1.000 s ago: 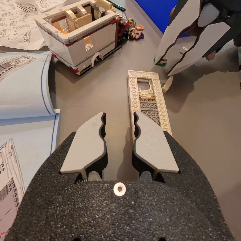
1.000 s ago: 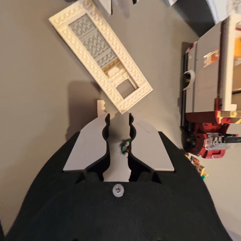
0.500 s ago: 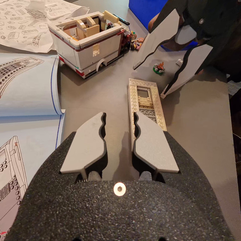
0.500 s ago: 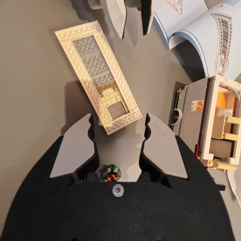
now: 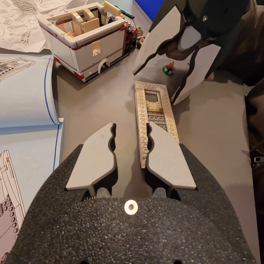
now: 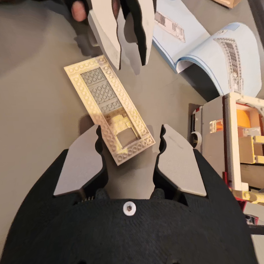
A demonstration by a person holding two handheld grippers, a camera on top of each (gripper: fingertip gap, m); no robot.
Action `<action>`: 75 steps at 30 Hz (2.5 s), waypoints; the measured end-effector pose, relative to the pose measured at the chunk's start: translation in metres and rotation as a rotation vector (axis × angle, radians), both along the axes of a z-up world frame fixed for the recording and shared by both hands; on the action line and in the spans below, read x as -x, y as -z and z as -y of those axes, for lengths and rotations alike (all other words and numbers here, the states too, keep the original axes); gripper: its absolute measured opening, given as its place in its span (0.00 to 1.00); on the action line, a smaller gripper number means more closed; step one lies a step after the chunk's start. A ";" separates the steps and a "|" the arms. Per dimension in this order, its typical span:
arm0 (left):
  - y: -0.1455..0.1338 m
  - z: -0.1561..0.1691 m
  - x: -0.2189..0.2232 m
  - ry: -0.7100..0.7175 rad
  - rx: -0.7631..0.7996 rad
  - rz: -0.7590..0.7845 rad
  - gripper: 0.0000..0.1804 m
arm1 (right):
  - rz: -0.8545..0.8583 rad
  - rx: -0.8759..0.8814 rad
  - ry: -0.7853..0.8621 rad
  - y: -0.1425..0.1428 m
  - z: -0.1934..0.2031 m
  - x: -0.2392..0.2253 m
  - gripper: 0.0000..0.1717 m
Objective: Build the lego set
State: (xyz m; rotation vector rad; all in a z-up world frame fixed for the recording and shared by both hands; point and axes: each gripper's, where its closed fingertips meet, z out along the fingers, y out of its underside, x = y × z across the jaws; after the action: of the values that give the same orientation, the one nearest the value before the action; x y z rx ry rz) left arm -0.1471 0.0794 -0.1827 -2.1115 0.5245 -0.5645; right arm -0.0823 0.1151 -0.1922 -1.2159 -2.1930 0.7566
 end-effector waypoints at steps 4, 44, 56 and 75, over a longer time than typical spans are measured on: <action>-0.001 0.001 0.002 0.001 0.016 0.038 0.23 | 0.038 -0.045 -0.009 0.012 -0.005 -0.008 0.48; 0.008 0.006 0.002 0.022 0.061 -0.007 0.23 | 0.104 0.058 0.097 0.010 0.000 -0.013 0.30; 0.008 0.008 0.002 0.041 0.045 -0.035 0.24 | 0.262 -0.048 -0.139 0.015 0.011 -0.073 0.29; 0.007 0.008 0.002 0.043 0.035 -0.038 0.24 | 0.225 -0.016 -0.139 0.022 0.008 -0.067 0.06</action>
State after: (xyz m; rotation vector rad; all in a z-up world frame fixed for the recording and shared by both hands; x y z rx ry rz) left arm -0.1493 0.0717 -0.1898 -2.1522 0.5866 -0.5631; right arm -0.0152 0.1075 -0.2140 -1.2004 -2.4829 0.6836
